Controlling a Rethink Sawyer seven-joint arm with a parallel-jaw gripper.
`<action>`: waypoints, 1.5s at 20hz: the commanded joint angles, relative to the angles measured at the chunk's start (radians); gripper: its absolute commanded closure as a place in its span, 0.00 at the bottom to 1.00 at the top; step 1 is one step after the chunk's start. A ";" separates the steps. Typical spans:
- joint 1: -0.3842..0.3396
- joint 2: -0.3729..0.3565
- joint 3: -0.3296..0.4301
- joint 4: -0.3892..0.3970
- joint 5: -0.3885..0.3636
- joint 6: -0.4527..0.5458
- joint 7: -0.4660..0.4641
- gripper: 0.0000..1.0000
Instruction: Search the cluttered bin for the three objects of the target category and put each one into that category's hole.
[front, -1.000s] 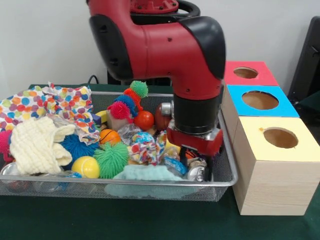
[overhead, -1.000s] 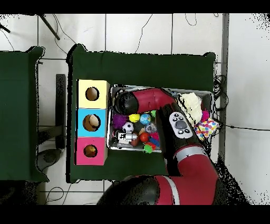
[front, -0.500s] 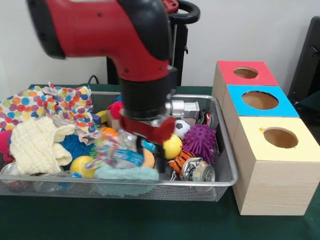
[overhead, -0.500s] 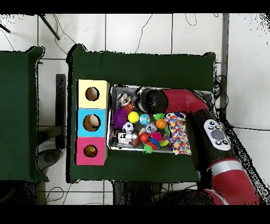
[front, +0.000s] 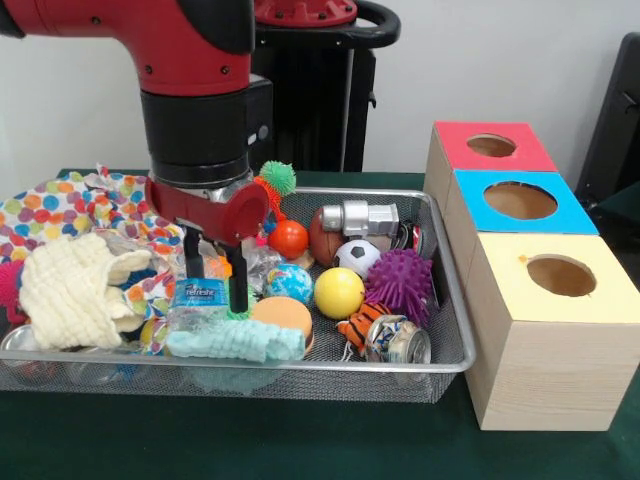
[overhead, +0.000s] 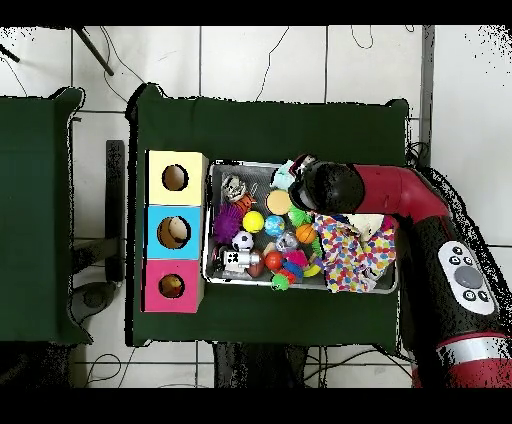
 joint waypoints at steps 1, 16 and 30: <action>0.020 -0.010 0.073 0.058 -0.062 0.024 -0.257 0.00; 0.040 0.013 0.037 0.158 -0.063 -0.066 -0.131 0.00; 0.157 -0.140 -0.066 0.470 -0.041 -0.276 0.113 0.00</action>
